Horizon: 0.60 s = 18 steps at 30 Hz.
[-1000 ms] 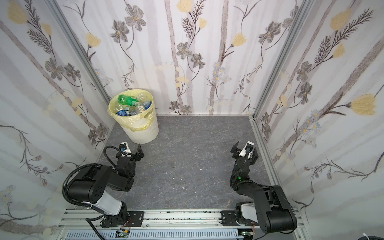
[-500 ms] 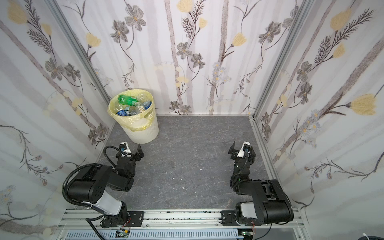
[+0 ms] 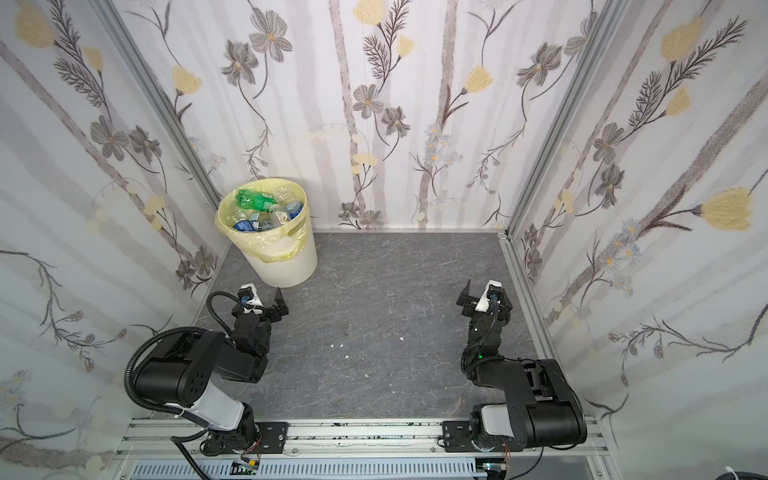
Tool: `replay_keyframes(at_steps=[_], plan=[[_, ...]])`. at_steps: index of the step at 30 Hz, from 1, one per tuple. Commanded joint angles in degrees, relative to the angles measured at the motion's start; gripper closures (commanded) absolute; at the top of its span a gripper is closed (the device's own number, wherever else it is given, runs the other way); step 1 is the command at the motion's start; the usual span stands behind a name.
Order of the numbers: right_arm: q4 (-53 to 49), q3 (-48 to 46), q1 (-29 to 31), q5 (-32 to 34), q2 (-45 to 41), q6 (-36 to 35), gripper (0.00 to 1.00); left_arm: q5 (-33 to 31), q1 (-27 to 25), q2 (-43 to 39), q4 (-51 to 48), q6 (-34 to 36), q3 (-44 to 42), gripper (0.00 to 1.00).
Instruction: Throw the plastic bottles in the bin
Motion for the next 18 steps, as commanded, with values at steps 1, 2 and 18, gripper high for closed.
replay_keyframes(at_steps=[1,2,18], plan=[[0.5,0.5,0.0,-0.4,0.1,-0.1,0.0,-0.4,0.0,0.0,2.8,0.3,0.0,0.0],[0.4,0.4,0.0,-0.4,0.1,-0.1,0.0,-0.4,0.0,0.1,2.8,0.3,0.0,0.0],[0.0,0.6,-0.4,-1.2,0.0,0.1,0.0,-0.4,0.0,0.1,2.8,0.3,-0.1,0.0]])
